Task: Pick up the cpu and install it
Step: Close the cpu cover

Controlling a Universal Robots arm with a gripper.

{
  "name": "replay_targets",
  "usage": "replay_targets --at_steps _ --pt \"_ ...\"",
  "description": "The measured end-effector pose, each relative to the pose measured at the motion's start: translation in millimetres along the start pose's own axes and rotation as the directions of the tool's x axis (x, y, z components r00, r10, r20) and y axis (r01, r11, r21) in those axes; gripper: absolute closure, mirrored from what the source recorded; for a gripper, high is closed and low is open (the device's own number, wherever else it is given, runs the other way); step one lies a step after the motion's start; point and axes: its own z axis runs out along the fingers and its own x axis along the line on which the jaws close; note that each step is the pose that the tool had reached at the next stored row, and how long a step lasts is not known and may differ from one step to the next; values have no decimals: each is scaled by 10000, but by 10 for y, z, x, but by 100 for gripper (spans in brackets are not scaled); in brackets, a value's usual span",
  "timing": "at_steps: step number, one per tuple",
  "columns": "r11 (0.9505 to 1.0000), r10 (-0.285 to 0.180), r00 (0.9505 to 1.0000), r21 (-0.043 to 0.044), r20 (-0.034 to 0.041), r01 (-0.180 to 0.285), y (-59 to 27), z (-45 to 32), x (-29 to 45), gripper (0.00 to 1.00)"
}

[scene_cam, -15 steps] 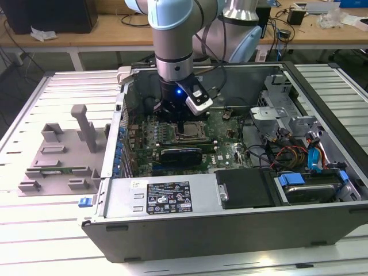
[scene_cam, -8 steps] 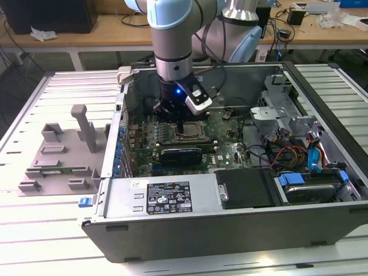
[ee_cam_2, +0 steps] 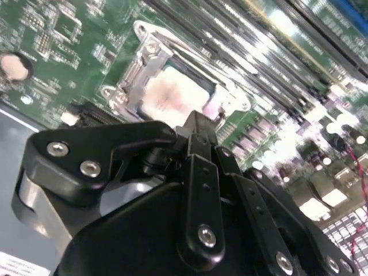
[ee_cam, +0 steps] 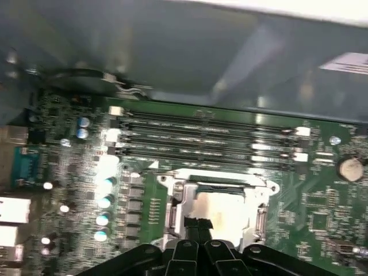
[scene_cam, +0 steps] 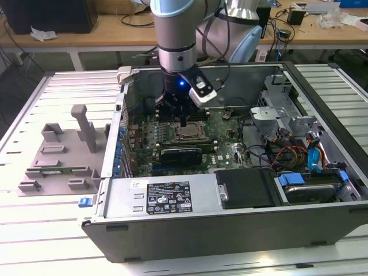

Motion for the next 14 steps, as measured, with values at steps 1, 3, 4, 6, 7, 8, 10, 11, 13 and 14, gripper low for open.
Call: replay_targets --at_steps 1,3,4,6,7,8,10,11,13,14 --pt "10000 -4 10000 -3 -11 4 -7 4 -69 89" --pt "10000 -1 10000 -5 -37 1 -14 9 -136 89" --pt "10000 -3 10000 -5 -53 3 -17 7 -157 89" --pt "10000 -1 10000 -8 -54 1 -16 -20 -162 89" --pt "10000 1 10000 -7 -54 -1 -16 -48 -164 89" --pt "10000 0 10000 -7 -55 0 -15 -78 -166 89" --pt "10000 4 10000 -6 -55 -4 -13 -171 -172 89" --pt "10000 5 10000 -6 -55 -5 -13 -180 -173 89" --pt "10000 6 10000 -8 -53 -6 -12 -181 -173 89" --pt "10000 6 10000 -7 -54 -6 -12 -181 -173 89"
